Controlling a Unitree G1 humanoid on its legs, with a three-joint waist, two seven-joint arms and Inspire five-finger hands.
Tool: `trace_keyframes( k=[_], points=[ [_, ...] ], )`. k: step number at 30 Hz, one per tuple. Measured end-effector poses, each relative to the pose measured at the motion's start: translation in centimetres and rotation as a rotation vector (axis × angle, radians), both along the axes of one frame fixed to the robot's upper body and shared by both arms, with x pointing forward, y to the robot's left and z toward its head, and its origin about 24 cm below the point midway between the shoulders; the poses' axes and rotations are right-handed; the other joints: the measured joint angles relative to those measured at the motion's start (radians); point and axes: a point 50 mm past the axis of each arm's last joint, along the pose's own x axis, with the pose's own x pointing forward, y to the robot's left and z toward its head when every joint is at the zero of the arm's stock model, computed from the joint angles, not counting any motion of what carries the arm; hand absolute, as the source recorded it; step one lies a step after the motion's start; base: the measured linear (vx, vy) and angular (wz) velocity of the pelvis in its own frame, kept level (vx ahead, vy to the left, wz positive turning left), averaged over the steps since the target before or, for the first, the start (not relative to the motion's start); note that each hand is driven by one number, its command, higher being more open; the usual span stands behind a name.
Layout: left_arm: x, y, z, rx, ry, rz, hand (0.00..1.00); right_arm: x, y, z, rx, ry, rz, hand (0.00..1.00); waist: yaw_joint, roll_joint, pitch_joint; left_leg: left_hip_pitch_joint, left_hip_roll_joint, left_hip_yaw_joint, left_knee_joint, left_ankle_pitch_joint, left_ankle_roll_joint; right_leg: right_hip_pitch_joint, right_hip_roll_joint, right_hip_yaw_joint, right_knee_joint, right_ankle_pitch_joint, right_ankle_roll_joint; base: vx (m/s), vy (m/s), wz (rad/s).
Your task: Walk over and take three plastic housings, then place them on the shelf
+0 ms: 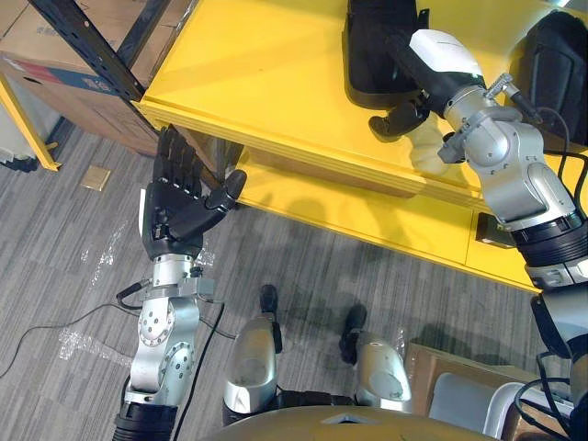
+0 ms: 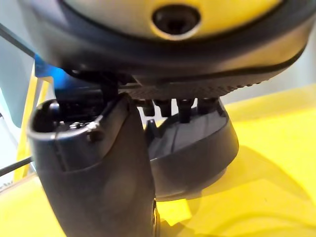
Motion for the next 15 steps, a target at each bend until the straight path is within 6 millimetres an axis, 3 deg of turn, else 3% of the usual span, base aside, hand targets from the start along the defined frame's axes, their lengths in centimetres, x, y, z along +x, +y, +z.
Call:
trace_keyframes(
  k=[15],
  points=[
    [-0.4,0.2,-0.5,0.001,0.025,0.011,1.00,0.0,1.0,-1.3,-0.089,0.008,0.089,0.00,0.014,-0.007,-0.003,-0.010,0.002,0.010,0.005,0.001,-0.001,-0.013,0.002,0.005,-0.003,0.001,0.000,0.00,0.000,-0.01]
  ],
)
